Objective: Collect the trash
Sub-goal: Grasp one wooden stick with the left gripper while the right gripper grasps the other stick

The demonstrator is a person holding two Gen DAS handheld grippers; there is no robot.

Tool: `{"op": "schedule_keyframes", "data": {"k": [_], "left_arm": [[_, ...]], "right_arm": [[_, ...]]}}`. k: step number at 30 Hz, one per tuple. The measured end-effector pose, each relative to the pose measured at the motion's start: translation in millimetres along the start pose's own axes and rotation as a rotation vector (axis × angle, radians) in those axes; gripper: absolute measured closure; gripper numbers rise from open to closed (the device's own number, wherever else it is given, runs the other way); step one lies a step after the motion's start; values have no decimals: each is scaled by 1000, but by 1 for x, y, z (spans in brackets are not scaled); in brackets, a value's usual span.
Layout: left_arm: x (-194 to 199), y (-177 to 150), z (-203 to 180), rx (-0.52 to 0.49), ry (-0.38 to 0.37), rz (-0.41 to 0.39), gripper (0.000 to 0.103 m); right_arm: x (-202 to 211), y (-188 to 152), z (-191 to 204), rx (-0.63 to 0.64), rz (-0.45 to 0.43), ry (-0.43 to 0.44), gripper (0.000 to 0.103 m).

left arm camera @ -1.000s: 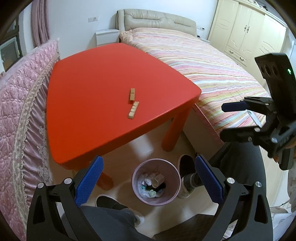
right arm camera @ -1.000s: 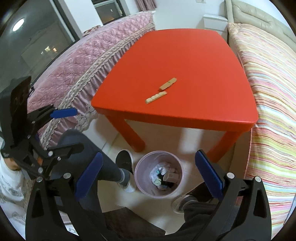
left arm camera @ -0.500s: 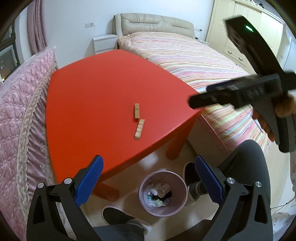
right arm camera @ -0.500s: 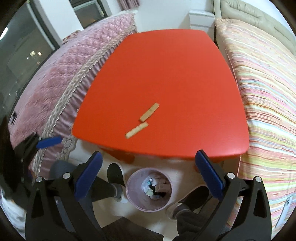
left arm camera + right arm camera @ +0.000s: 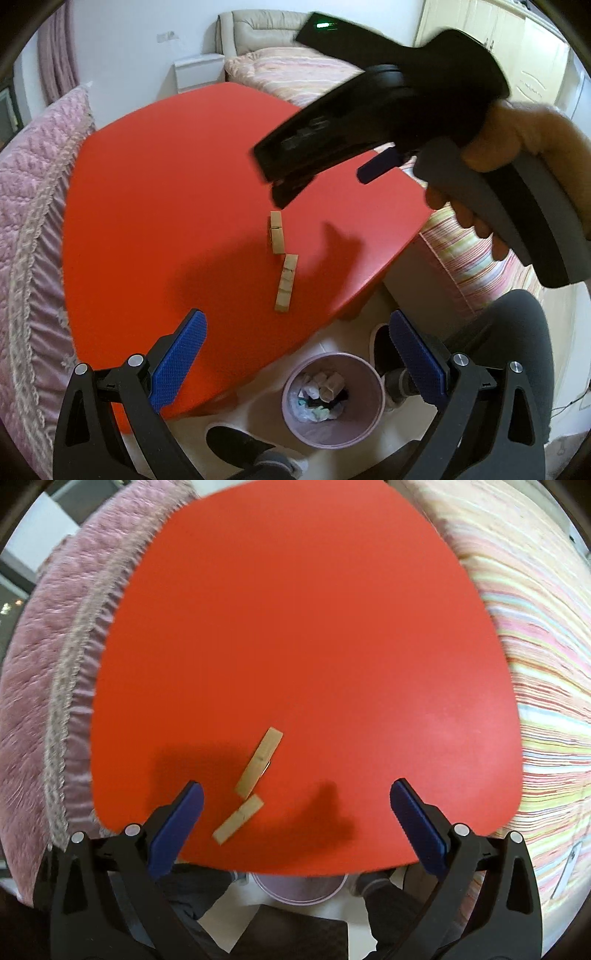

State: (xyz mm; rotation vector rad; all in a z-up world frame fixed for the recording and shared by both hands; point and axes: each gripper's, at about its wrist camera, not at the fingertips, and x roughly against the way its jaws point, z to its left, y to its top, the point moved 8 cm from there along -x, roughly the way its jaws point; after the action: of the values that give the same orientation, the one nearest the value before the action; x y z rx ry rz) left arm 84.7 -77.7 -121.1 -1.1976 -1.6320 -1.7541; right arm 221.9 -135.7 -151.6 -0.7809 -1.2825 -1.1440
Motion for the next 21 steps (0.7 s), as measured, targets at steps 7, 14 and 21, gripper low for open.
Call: {"op": "schedule_keyframes", "data": {"k": [7,14,21], "left_arm": [[-32,-2,0,-5,3,41,8],[-55,-2,-3,-17,19,82,25],[-70,-3,-4,-28,75,122,57]], "right_arm": [[-25,9,7,-23,32,-24,5],[-39,8,9,-35,84,-9,36],[-36,8,8,-8,72,-29,63]]}}
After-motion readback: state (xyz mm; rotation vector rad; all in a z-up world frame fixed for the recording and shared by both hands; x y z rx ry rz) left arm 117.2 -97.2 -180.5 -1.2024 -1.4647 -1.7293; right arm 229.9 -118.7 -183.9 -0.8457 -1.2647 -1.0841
